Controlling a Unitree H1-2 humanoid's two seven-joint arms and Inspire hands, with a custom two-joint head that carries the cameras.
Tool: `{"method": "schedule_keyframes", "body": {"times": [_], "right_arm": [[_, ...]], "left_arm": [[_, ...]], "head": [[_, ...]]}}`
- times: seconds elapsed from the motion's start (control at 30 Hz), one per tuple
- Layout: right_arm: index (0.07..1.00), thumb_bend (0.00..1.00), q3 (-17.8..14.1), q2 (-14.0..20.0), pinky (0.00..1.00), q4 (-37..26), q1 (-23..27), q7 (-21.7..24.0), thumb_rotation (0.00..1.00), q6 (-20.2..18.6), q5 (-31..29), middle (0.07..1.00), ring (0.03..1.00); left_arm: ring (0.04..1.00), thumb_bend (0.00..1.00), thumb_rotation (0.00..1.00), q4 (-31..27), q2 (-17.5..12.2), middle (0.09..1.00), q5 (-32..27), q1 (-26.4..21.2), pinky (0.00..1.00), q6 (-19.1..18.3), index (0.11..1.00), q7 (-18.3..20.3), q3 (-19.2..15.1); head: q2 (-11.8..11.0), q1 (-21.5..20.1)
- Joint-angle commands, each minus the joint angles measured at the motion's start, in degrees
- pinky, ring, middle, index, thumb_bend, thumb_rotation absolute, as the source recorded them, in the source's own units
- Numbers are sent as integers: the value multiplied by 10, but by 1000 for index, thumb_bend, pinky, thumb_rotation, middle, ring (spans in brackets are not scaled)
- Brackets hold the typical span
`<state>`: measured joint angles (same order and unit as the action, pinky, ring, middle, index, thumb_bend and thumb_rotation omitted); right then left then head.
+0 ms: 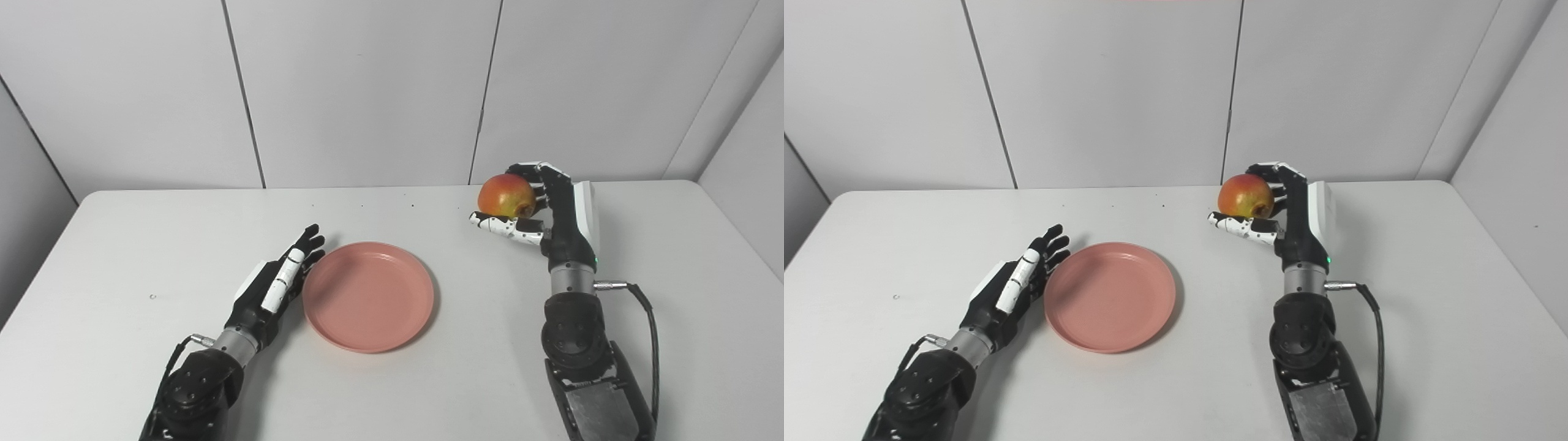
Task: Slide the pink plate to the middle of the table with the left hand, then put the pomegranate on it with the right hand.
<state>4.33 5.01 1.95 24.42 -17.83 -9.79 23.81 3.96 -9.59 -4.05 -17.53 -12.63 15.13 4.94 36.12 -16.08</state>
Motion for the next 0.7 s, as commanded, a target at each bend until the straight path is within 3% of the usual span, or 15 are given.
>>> {"method": "schedule_keyframes", "body": {"times": [0.0, 0.47, 0.67], "right_arm": [[526, 520, 3, -2, 327, -17, 16, -1, 0, 35, 8, 456, 420], [503, 523, 20, -16, 391, -10, 22, 1, 0, 46, 9, 478, 481], [519, 521, 35, -19, 321, -8, 22, 6, 0, 55, 13, 460, 427]], "left_arm": [[960, 518, 1000, -14, 0, 977, 4, -10, 928, -3, 977, -1, 2], [958, 523, 1000, -11, 1, 975, 8, -12, 927, -5, 976, -2, 3], [959, 518, 1000, -12, 2, 977, 8, -13, 930, -8, 978, -2, 3]], "head": [[-1, 1], [1, 0], [1, 0]]}}
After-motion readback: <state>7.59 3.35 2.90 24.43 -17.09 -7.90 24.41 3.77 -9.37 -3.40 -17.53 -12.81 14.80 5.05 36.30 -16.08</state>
